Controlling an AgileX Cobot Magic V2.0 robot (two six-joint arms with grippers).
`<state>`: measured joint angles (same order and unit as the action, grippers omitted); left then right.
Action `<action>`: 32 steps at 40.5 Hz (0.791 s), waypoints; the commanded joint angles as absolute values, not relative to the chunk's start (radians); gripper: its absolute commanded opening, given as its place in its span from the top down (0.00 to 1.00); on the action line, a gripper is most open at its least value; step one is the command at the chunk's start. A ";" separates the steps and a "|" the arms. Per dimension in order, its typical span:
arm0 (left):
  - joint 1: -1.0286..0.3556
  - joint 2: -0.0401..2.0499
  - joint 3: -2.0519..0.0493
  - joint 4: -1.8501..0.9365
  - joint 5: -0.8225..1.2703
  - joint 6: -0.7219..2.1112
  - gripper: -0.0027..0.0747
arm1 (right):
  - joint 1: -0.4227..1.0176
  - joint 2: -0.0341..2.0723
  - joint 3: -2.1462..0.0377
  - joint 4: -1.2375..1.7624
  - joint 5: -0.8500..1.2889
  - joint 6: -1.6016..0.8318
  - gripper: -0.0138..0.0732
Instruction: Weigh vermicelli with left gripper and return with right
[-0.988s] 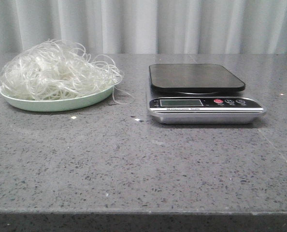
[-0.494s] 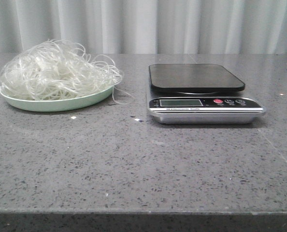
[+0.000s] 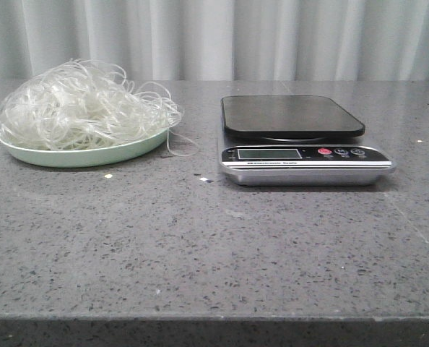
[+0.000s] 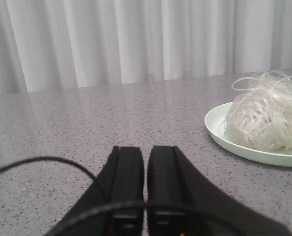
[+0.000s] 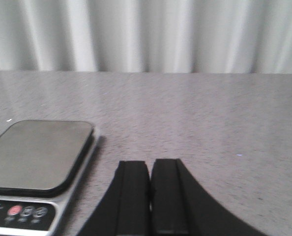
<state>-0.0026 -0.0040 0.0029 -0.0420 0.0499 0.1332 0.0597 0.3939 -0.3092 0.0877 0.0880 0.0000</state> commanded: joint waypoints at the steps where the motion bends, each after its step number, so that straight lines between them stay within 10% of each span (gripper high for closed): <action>1: -0.008 -0.024 0.010 -0.044 -0.027 0.122 0.78 | 0.016 0.353 -0.316 0.024 0.030 0.053 0.67; 32: -0.008 -0.024 0.010 -0.044 -0.027 0.122 0.78 | -0.004 -0.028 0.019 0.020 -0.021 0.042 0.67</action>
<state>-0.0026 -0.0040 0.0029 -0.0420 0.0479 0.1332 0.0025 -0.0095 0.0286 0.0354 0.0597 0.0520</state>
